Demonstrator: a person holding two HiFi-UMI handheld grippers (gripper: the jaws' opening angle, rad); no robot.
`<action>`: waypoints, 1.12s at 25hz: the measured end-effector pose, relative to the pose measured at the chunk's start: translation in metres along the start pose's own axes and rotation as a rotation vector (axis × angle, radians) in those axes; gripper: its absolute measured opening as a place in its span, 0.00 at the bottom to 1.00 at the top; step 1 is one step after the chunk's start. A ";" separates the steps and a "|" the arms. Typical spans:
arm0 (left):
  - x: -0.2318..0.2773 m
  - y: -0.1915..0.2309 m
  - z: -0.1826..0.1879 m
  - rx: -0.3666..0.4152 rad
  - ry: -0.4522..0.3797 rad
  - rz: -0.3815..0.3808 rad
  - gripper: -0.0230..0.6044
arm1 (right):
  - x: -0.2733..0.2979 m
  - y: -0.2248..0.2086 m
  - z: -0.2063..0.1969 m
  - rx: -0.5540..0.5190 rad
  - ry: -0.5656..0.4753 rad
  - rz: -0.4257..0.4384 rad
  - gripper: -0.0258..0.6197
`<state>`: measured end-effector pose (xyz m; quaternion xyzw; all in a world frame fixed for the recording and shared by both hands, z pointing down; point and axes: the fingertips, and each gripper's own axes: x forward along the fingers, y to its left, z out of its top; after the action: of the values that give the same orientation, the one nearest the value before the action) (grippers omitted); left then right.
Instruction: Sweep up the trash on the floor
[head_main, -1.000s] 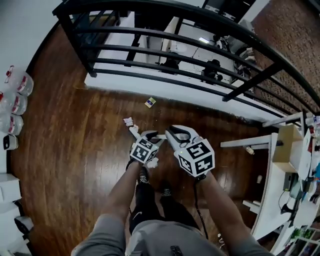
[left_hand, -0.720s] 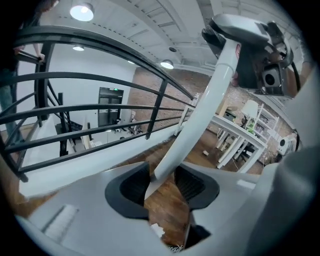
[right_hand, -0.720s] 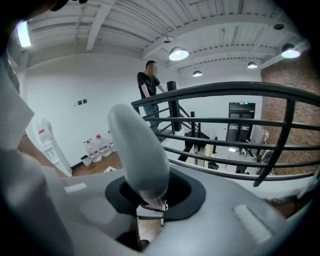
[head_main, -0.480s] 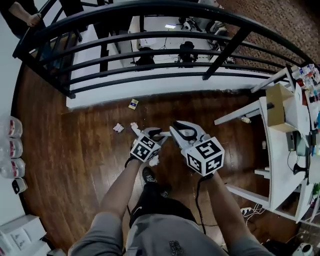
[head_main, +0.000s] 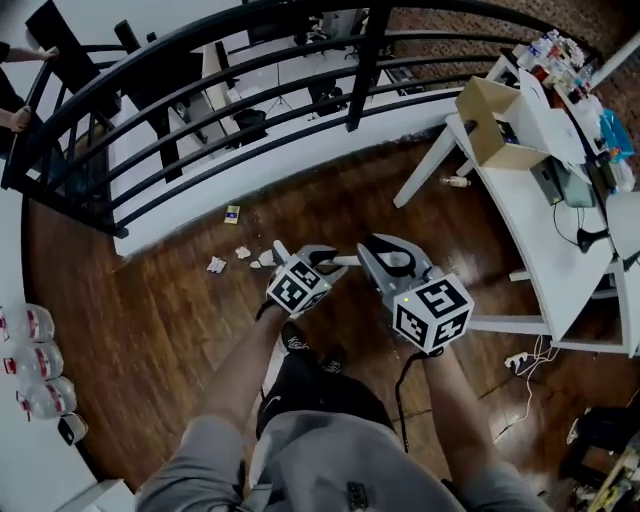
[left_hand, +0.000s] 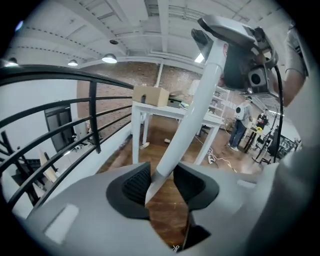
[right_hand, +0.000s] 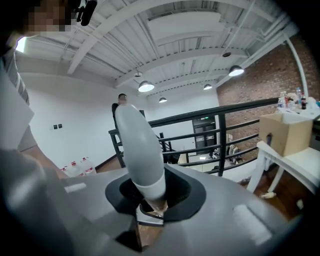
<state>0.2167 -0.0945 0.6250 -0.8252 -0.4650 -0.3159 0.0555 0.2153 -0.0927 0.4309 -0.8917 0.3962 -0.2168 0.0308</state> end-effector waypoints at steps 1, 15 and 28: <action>0.007 -0.015 0.006 0.023 0.006 -0.030 0.27 | -0.017 -0.006 -0.001 0.012 -0.014 -0.026 0.14; 0.072 -0.154 -0.028 0.175 0.136 -0.450 0.26 | -0.124 -0.024 -0.075 0.148 -0.032 -0.352 0.14; 0.003 -0.154 -0.146 0.309 0.274 -0.770 0.27 | -0.086 0.061 -0.143 0.384 -0.066 -0.678 0.14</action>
<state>0.0251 -0.0624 0.7116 -0.5242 -0.7689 -0.3467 0.1175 0.0636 -0.0557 0.5153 -0.9565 0.0303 -0.2561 0.1366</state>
